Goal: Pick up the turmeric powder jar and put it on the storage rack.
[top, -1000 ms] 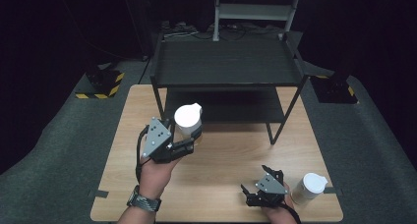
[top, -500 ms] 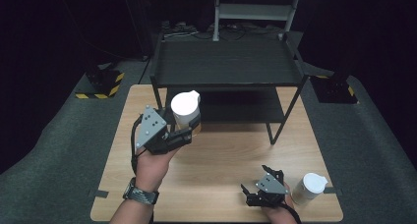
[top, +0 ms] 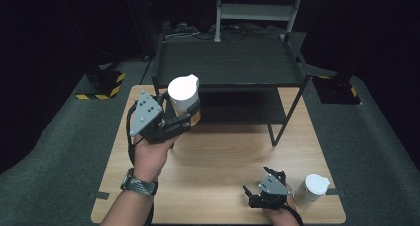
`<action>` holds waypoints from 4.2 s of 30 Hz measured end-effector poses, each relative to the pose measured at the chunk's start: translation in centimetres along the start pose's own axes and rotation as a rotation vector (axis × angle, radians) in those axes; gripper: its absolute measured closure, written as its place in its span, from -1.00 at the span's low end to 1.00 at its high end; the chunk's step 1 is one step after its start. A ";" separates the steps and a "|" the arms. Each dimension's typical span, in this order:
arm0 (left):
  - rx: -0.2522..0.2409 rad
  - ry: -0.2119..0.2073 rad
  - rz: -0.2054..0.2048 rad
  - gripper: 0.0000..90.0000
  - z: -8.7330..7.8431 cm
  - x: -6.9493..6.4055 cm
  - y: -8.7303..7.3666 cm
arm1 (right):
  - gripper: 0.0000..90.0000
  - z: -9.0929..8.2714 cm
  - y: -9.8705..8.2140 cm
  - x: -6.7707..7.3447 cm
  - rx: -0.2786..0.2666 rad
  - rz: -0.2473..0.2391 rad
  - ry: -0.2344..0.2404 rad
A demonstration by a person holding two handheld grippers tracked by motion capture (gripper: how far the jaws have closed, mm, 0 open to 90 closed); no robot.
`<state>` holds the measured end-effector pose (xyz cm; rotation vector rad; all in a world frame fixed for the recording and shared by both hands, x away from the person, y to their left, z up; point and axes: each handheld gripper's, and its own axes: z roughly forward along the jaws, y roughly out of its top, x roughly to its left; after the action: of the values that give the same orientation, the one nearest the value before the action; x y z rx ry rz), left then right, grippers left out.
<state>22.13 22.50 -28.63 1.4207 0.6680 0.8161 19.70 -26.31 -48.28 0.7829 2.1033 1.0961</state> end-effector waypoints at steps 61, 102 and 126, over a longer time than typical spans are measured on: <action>-0.046 0.077 -0.030 -0.32 10.2 2.0 4.2 | -1.00 -0.1 -0.3 -0.4 -0.015 0.015 0.013; -0.001 0.087 -0.061 -0.33 13.1 2.2 4.1 | -1.00 -0.2 -0.4 -0.5 -0.018 0.017 0.019; 0.028 0.150 -0.068 -0.99 12.3 0.9 5.1 | -1.00 -0.1 -0.3 -0.5 -0.017 0.010 0.019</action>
<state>32.21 15.93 -22.80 1.3630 0.8413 0.8686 19.83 -26.88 -48.37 0.7786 2.1052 1.1287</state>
